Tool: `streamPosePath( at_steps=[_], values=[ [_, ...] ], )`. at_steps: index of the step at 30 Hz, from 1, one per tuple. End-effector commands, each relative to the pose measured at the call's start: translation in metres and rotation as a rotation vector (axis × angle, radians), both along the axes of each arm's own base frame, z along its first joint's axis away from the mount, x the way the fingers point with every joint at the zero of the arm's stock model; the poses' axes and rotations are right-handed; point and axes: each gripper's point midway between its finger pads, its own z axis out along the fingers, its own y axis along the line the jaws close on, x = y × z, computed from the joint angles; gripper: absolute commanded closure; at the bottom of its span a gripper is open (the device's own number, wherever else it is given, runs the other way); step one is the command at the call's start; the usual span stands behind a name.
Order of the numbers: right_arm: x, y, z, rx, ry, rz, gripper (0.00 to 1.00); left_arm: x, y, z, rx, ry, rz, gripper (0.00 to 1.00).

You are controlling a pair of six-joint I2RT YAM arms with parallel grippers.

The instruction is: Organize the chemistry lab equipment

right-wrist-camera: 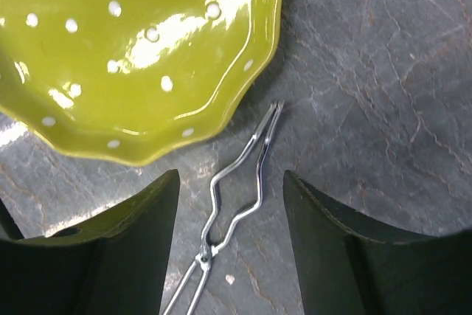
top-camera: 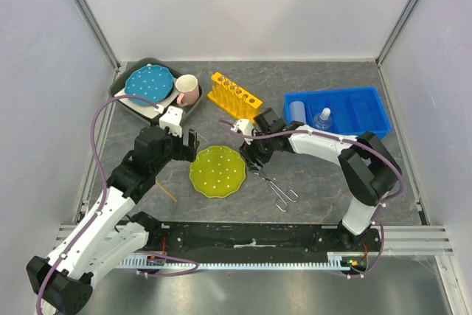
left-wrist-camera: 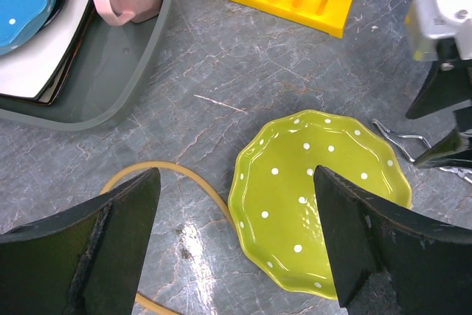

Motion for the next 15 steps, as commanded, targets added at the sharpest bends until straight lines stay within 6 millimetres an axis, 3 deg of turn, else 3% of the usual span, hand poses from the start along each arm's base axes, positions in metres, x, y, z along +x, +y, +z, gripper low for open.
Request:
streamPosePath(
  at_steps=[1, 15],
  values=[
    [0.019, 0.016, 0.004, -0.007, -0.026, -0.028, 0.36, 0.004, 0.0, 0.006, 0.007, -0.031, -0.005, 0.09],
    [0.025, 0.024, -0.025, -0.088, -0.007, -0.032, 0.4, 0.003, -0.001, 0.007, 0.005, -0.032, -0.008, 0.09]
  ],
)
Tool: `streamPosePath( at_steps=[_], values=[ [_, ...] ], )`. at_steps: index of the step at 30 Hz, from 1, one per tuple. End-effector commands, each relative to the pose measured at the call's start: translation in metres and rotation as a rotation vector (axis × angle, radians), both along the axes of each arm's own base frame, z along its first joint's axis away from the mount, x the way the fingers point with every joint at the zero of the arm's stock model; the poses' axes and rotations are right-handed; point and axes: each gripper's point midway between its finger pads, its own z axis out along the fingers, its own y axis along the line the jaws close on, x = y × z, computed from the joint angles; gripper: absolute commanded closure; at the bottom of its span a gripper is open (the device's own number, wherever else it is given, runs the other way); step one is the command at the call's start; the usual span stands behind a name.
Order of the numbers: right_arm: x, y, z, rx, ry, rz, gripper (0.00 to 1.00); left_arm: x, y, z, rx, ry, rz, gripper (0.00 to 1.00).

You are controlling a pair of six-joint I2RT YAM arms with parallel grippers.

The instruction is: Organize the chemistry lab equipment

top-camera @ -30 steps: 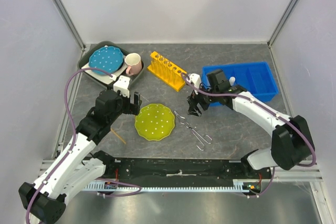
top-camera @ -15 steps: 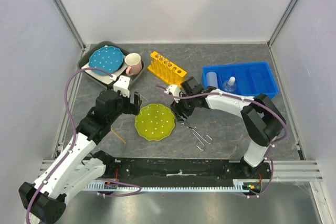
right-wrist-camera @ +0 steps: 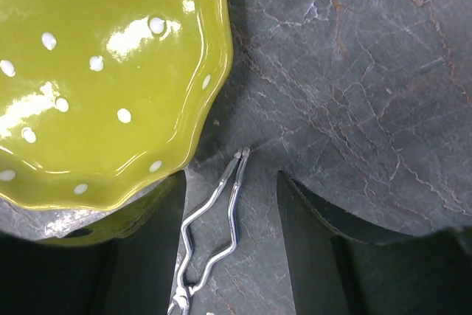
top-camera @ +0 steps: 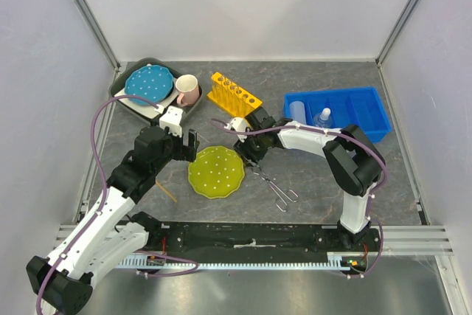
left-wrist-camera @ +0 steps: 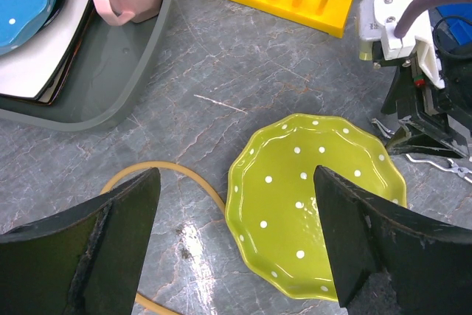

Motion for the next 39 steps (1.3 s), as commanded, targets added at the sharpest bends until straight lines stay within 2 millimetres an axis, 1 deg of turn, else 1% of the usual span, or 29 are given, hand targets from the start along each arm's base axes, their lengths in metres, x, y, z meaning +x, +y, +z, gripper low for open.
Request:
streamPosePath(
  at_steps=[1, 5, 11, 13, 14, 16, 17, 19, 20, 22, 23, 25, 26, 28, 29, 31, 32, 33, 34, 35, 36, 37, 39],
  values=[
    [0.005, 0.01, -0.001, -0.009, -0.016, 0.002, 0.41, 0.003, -0.001, 0.007, 0.005, -0.032, -0.008, 0.09],
    [0.005, 0.009, -0.006, -0.033, -0.019, -0.001, 0.43, 0.003, 0.0, 0.007, 0.003, -0.035, -0.008, 0.09],
    [0.01, 0.004, -0.016, -0.083, -0.03, -0.024, 0.59, 0.003, 0.0, 0.008, 0.004, -0.037, -0.005, 0.09],
    [0.01, 0.003, -0.015, -0.085, -0.035, -0.024, 0.62, 0.003, 0.0, 0.008, 0.003, -0.038, -0.005, 0.09],
    [0.009, 0.001, -0.015, -0.088, -0.034, -0.024, 0.66, 0.003, 0.001, 0.009, 0.003, -0.04, -0.004, 0.09],
    [0.009, 0.001, -0.011, -0.082, -0.04, -0.026, 0.69, 0.003, 0.0, 0.008, 0.003, -0.038, -0.005, 0.09],
    [0.008, 0.0, -0.012, -0.084, -0.038, -0.024, 0.73, 0.003, 0.0, 0.007, 0.004, -0.035, -0.006, 0.09],
    [0.007, 0.0, -0.008, -0.077, -0.043, -0.025, 0.76, 0.003, 0.0, 0.007, 0.004, -0.035, -0.006, 0.09],
    [0.007, 0.002, -0.003, -0.067, -0.051, -0.024, 0.8, 0.003, 0.0, 0.008, 0.003, -0.038, -0.006, 0.09],
    [0.008, 0.003, 0.003, -0.049, -0.05, -0.026, 0.83, 0.003, 0.0, 0.007, 0.004, -0.035, -0.006, 0.09],
    [0.009, 0.004, 0.01, -0.031, -0.058, -0.025, 0.86, 0.003, 0.0, 0.007, 0.004, -0.035, -0.006, 0.09],
    [0.007, 0.007, 0.019, 0.006, -0.05, -0.019, 0.87, 0.003, 0.0, 0.006, 0.006, -0.031, -0.006, 0.09],
    [0.008, 0.008, 0.029, 0.028, -0.057, -0.021, 0.89, 0.003, -0.001, 0.006, 0.006, -0.029, -0.009, 0.09],
    [0.01, 0.006, 0.039, 0.061, -0.056, -0.031, 0.9, 0.002, -0.001, 0.007, -0.001, -0.028, -0.01, 0.09],
    [0.008, 0.008, 0.051, 0.1, -0.052, -0.028, 0.91, 0.001, -0.002, 0.007, -0.008, -0.025, -0.015, 0.09],
    [0.013, 0.004, 0.063, 0.139, -0.05, -0.044, 0.91, 0.0, -0.006, 0.011, -0.038, -0.026, -0.019, 0.09],
    [0.011, 0.005, 0.076, 0.18, -0.048, -0.044, 0.91, -0.002, -0.011, 0.015, -0.067, -0.028, -0.041, 0.09],
    [0.015, 0.0, 0.081, 0.197, -0.046, -0.061, 0.91, -0.004, -0.016, 0.02, -0.105, -0.028, -0.053, 0.09],
    [0.015, -0.001, 0.088, 0.216, -0.046, -0.065, 0.91, -0.005, -0.021, 0.023, -0.134, -0.026, -0.07, 0.09],
    [0.017, -0.004, 0.101, 0.252, -0.053, -0.072, 0.92, -0.009, -0.03, 0.025, -0.173, -0.014, -0.107, 0.09],
    [0.017, -0.005, 0.108, 0.271, -0.053, -0.074, 0.92, -0.012, -0.036, 0.027, -0.228, 0.008, -0.112, 0.09],
    [0.016, -0.006, 0.119, 0.298, -0.064, -0.075, 0.91, -0.018, -0.047, 0.027, -0.271, 0.029, -0.162, 0.09],
    [0.015, -0.009, 0.131, 0.342, -0.055, -0.079, 0.92, -0.023, -0.061, 0.027, -0.377, 0.056, -0.192, 0.1]
  ],
)
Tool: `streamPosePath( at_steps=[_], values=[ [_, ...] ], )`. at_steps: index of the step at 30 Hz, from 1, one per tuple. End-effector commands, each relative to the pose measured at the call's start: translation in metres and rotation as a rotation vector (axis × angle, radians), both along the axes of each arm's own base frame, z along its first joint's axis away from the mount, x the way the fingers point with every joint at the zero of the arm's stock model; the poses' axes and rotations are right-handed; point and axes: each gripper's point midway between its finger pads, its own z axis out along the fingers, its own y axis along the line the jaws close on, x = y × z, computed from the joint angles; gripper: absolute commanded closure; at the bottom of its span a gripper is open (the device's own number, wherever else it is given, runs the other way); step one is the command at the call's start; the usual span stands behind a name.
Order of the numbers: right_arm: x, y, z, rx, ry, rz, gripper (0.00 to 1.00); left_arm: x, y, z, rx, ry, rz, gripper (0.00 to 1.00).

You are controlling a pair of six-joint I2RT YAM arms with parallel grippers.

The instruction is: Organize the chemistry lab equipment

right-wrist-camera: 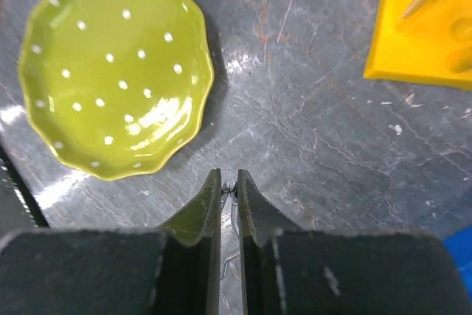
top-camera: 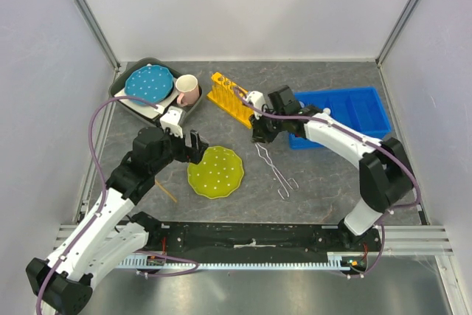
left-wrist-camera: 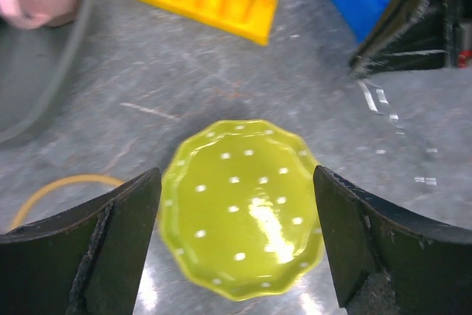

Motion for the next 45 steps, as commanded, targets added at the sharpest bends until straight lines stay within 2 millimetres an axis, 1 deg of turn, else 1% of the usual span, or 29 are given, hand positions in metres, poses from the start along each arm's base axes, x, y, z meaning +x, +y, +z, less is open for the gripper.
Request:
streamPosePath(
  at_steps=[1, 4, 5, 6, 7, 8, 9, 11, 12, 13, 14, 16, 17, 20, 21, 23, 24, 27, 29, 30, 32, 33, 35, 38, 39, 40, 41, 42, 45],
  values=[
    [-0.01, 0.004, 0.05, 0.163, -0.008, 0.023, 0.92, -0.019, -0.046, 0.026, -0.303, 0.032, -0.152, 0.1],
    [-0.012, 0.003, 0.066, 0.226, 0.001, 0.025, 0.92, -0.028, -0.07, 0.025, -0.474, 0.081, -0.218, 0.1],
    [-0.011, 0.001, 0.068, 0.239, 0.005, 0.018, 0.92, -0.031, -0.076, 0.012, -0.537, 0.143, -0.211, 0.1],
    [-0.014, 0.003, 0.071, 0.261, 0.022, 0.023, 0.92, -0.032, -0.087, 0.025, -0.595, 0.103, -0.254, 0.1],
    [-0.013, 0.004, 0.072, 0.273, 0.022, 0.023, 0.92, -0.032, -0.092, 0.023, -0.628, 0.113, -0.256, 0.1],
    [-0.013, 0.003, 0.072, 0.282, 0.027, 0.021, 0.92, -0.032, -0.098, 0.007, -0.66, 0.173, -0.239, 0.1],
    [-0.012, 0.003, 0.071, 0.289, 0.036, 0.017, 0.92, -0.034, -0.108, 0.013, -0.693, 0.152, -0.266, 0.1],
    [-0.014, 0.003, 0.072, 0.307, 0.05, 0.015, 0.92, -0.025, -0.118, -0.001, -0.694, 0.182, -0.215, 0.1],
    [-0.013, 0.003, 0.072, 0.315, 0.052, 0.015, 0.92, -0.028, -0.128, -0.001, -0.695, 0.179, -0.227, 0.1],
    [-0.014, 0.003, 0.074, 0.326, 0.058, 0.017, 0.92, -0.02, -0.132, -0.002, -0.69, 0.17, -0.194, 0.1],
    [-0.015, 0.004, 0.075, 0.332, 0.058, 0.021, 0.92, -0.016, -0.139, -0.015, -0.672, 0.204, -0.173, 0.1],
    [-0.015, 0.003, 0.076, 0.339, 0.054, 0.024, 0.92, -0.009, -0.152, -0.016, -0.673, 0.209, -0.153, 0.11],
    [-0.015, 0.004, 0.077, 0.342, 0.053, 0.028, 0.92, -0.004, -0.159, -0.033, -0.652, 0.256, -0.128, 0.11],
    [-0.017, 0.003, 0.077, 0.356, 0.076, 0.014, 0.92, 0.002, -0.179, -0.036, -0.653, 0.278, -0.123, 0.16],
    [-0.018, 0.003, 0.076, 0.358, 0.074, 0.012, 0.92, 0.003, -0.186, -0.048, -0.633, 0.309, -0.112, 0.22],
    [-0.019, 0.002, 0.077, 0.363, 0.075, 0.009, 0.92, 0.008, -0.196, -0.051, -0.633, 0.327, -0.097, 0.26],
    [-0.018, 0.001, 0.077, 0.365, 0.071, 0.008, 0.92, 0.007, -0.202, -0.063, -0.612, 0.352, -0.092, 0.3],
    [-0.018, 0.0, 0.076, 0.368, 0.072, 0.002, 0.92, 0.013, -0.211, -0.065, -0.602, 0.354, -0.077, 0.41],
    [-0.019, 0.0, 0.075, 0.367, 0.073, 0.004, 0.92, 0.014, -0.215, -0.072, -0.585, 0.375, -0.065, 0.54],
    [-0.018, -0.001, 0.074, 0.368, 0.075, -0.003, 0.92, 0.014, -0.217, -0.075, -0.579, 0.381, -0.064, 0.67],
    [-0.018, -0.001, 0.073, 0.368, 0.076, -0.001, 0.92, 0.014, -0.218, -0.079, -0.575, 0.393, -0.055, 0.78],
    [-0.018, -0.001, 0.074, 0.368, 0.074, 0.0, 0.91, 0.014, -0.218, -0.08, -0.575, 0.396, -0.052, 0.9],
    [-0.018, -0.001, 0.074, 0.366, 0.07, 0.003, 0.9, 0.014, -0.217, -0.079, -0.576, 0.394, -0.05, 0.98],
    [-0.021, -0.003, 0.08, 0.365, 0.037, 0.048, 0.78, 0.011, -0.214, -0.068, -0.596, 0.369, -0.069, 0.98],
    [-0.026, -0.004, 0.083, 0.37, 0.038, 0.072, 0.62, 0.011, -0.214, -0.061, -0.614, 0.352, -0.082, 0.98],
    [-0.029, -0.006, 0.087, 0.385, 0.028, 0.11, 0.54, 0.008, -0.211, -0.061, -0.612, 0.342, -0.091, 0.98],
    [-0.033, -0.007, 0.092, 0.396, 0.022, 0.14, 0.45, 0.005, -0.211, -0.046, -0.64, 0.312, -0.116, 0.98],
    [-0.038, -0.011, 0.099, 0.407, 0.017, 0.162, 0.32, 0.0, -0.208, -0.046, -0.644, 0.31, -0.131, 0.98],
    [-0.048, -0.025, 0.115, 0.433, -0.019, 0.226, 0.18, -0.008, -0.198, -0.018, -0.704, 0.227, -0.175, 0.98]
  ],
)
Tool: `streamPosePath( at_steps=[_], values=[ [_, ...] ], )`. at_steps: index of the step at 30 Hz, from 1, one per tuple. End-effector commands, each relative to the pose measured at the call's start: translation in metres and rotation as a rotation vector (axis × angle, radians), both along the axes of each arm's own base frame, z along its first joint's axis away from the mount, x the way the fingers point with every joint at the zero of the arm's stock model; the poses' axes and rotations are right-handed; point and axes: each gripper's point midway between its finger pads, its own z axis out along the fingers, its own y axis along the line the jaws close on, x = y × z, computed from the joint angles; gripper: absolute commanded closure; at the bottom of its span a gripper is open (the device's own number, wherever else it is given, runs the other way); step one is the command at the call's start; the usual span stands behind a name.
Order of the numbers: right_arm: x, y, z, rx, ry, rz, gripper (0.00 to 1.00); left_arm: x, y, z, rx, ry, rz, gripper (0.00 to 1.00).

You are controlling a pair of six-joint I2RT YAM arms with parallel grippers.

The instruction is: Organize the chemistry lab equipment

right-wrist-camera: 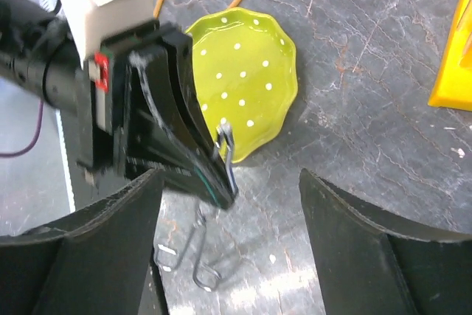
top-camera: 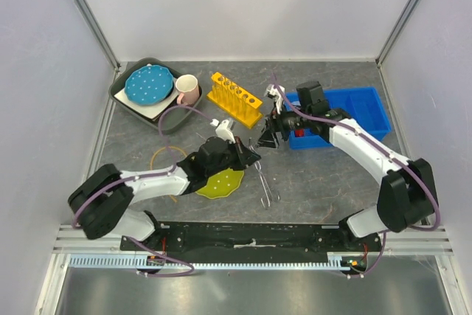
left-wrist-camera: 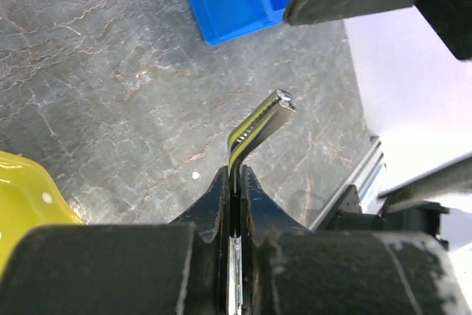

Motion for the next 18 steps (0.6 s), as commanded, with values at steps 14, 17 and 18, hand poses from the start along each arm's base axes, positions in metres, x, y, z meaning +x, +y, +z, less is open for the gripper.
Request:
streamPosePath(
  at_steps=[14, 17, 18],
  values=[
    [-0.105, -0.014, 0.051, 0.213, -0.152, 0.41, 0.02, -0.083, 0.037, 0.143, -0.226, -0.679, -0.352, 0.98],
    [-0.121, -0.004, 0.044, 0.213, -0.119, 0.463, 0.03, -0.089, 0.039, 0.152, -0.236, -0.722, -0.368, 0.98],
    [-0.125, -0.003, 0.042, 0.216, -0.1, 0.472, 0.04, -0.088, 0.04, 0.152, -0.234, -0.726, -0.365, 0.98]
  ],
)
